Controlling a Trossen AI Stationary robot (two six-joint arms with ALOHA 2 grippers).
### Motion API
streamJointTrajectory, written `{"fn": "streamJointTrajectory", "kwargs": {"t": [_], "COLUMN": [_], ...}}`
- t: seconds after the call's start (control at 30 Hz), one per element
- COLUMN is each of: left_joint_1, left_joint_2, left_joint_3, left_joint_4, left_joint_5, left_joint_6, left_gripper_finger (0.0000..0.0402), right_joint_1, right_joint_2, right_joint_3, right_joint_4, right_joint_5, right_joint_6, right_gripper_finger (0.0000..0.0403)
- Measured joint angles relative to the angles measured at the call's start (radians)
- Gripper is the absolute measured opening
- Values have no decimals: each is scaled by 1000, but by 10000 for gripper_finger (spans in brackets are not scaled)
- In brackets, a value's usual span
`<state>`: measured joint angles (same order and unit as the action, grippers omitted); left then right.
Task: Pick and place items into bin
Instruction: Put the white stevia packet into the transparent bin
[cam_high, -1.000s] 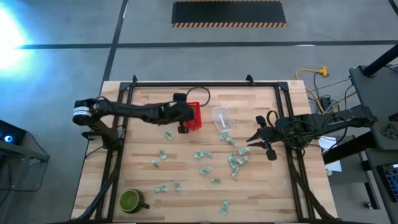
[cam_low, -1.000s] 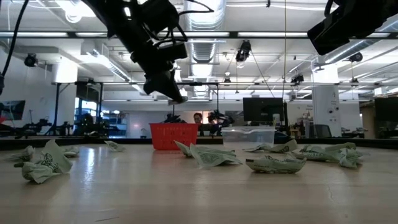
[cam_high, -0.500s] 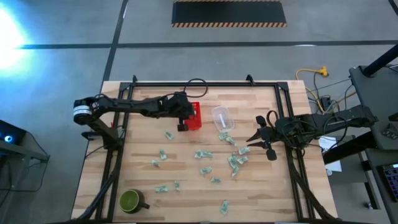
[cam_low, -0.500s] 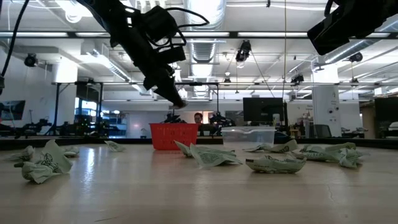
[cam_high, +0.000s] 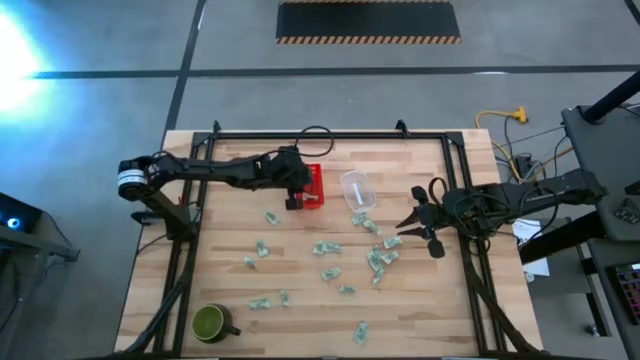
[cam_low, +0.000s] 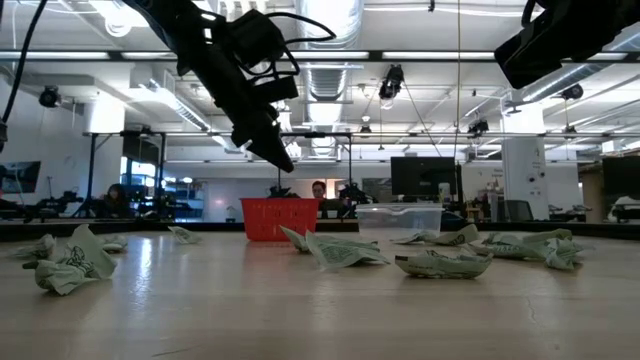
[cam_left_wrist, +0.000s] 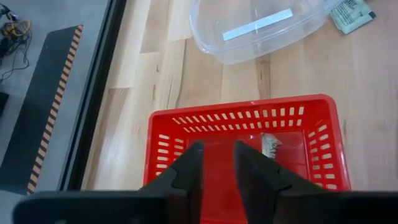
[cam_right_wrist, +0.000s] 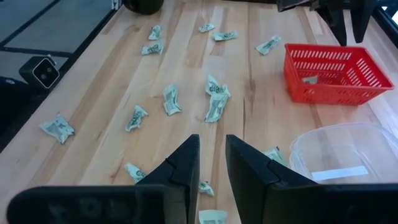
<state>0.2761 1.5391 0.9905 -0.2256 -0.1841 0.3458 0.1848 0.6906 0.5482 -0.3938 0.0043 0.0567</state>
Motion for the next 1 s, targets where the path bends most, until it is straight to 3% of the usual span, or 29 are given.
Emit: {"fn": "streamJointTrajectory", "kwargs": {"t": [0.33, 0.63, 1.0], "left_joint_1": [-15, -15, -15], "left_joint_2": [0, 0, 0], "left_joint_3": [0, 0, -1], "left_joint_4": [0, 0, -2], "left_joint_5": [-13, -36, -37], "left_joint_6": [-8, -27, -29], "left_gripper_finger": [79, 79, 80], "right_joint_1": [46, 144, 156], "right_joint_2": [145, 360, 512], "right_joint_3": [-95, -97, -75], "right_joint_4": [11, 16, 17], "right_joint_5": [-13, 202, 285], "right_joint_6": [70, 90, 124], "right_gripper_finger": [68, 71, 132]}}
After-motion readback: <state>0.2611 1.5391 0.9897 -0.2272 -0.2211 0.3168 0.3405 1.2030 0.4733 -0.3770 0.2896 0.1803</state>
